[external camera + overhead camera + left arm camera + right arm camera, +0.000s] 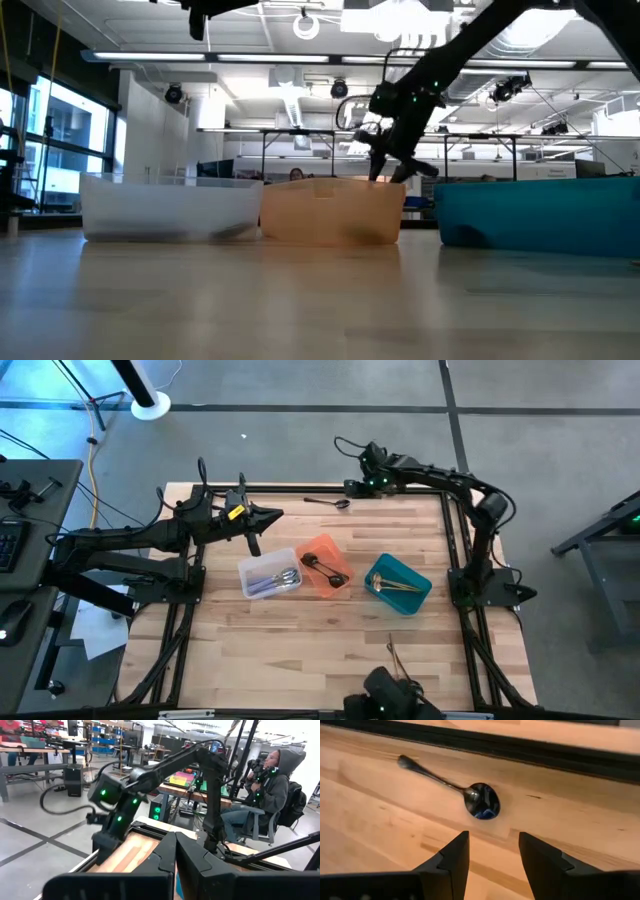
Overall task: Sort silverware by color (type)
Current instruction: Put the black spoon into the orange bin
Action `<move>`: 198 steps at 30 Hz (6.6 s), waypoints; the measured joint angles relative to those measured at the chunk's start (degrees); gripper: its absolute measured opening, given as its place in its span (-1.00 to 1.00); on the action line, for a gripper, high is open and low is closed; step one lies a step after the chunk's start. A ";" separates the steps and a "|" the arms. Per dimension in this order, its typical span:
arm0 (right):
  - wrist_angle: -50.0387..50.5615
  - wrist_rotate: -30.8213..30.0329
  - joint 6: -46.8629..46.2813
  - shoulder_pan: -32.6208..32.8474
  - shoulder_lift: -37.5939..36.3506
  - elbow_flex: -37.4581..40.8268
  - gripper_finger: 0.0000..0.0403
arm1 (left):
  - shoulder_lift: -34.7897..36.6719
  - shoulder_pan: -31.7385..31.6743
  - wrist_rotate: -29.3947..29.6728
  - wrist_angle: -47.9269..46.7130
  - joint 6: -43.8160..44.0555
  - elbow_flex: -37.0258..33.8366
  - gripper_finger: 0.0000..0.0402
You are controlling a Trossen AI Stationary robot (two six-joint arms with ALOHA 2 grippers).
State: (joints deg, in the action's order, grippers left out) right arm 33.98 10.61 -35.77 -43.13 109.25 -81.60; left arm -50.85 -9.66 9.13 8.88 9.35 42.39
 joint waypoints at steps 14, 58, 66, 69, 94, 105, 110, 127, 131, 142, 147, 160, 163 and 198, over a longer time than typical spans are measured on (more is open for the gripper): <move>-3.87 3.13 -8.14 0.04 7.41 -0.07 -0.23 | 0.00 -0.01 0.00 -0.04 -0.01 0.00 -1.00; -13.51 2.89 -19.41 0.04 12.05 -0.04 -0.30 | 0.00 0.01 0.00 -1.78 -0.55 0.00 -1.00; -13.48 2.89 -18.11 0.04 12.05 -0.04 -0.75 | 0.00 0.01 0.00 -1.79 -0.55 0.00 -1.00; -13.39 3.07 -16.74 0.04 12.05 -0.04 -0.93 | 0.00 0.01 0.00 -1.80 -0.55 0.00 -1.00; -14.06 5.56 -8.78 0.08 11.52 -0.05 -1.00 | 0.00 0.00 0.00 -1.84 -0.54 0.00 -1.00; -13.56 6.76 -0.79 -0.15 2.37 0.02 -0.99 | 0.00 0.01 0.00 -1.69 -0.53 0.00 -1.00; -9.81 7.92 4.84 -0.37 -4.69 0.02 -0.99 | 0.00 0.01 0.00 -1.68 -0.53 0.00 -1.00; -3.93 4.54 11.63 -0.20 -31.78 10.68 -1.00 | 0.00 0.00 0.00 -1.27 0.88 0.00 -1.00; -13.18 4.42 5.85 1.02 -42.18 23.37 -1.00 | 0.00 0.01 0.00 -1.27 1.06 0.00 -1.00; -24.70 0.75 4.55 9.84 -59.16 32.98 -1.00 | 0.00 -0.07 0.02 -1.27 1.02 0.00 -1.00; -20.67 -6.36 7.77 16.15 -59.44 26.97 -1.00 | 0.00 -0.07 0.02 -1.27 1.04 0.00 -1.00; -18.16 -16.67 10.32 24.60 -59.30 23.50 -1.00 | 0.00 -0.07 0.02 -1.28 1.03 0.00 -1.00; -18.13 -16.65 10.31 24.59 -59.30 23.50 -1.00 | 0.00 -0.07 0.02 -1.27 1.03 0.00 -1.00; 3.38 -26.72 12.79 34.41 -40.34 11.04 -1.00 | 0.00 -0.16 1.79 1.86 0.01 0.37 -0.43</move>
State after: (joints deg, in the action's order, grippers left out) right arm 37.35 -16.11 -22.97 -8.73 68.91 -70.57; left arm -50.85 -9.82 10.92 10.74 9.36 42.76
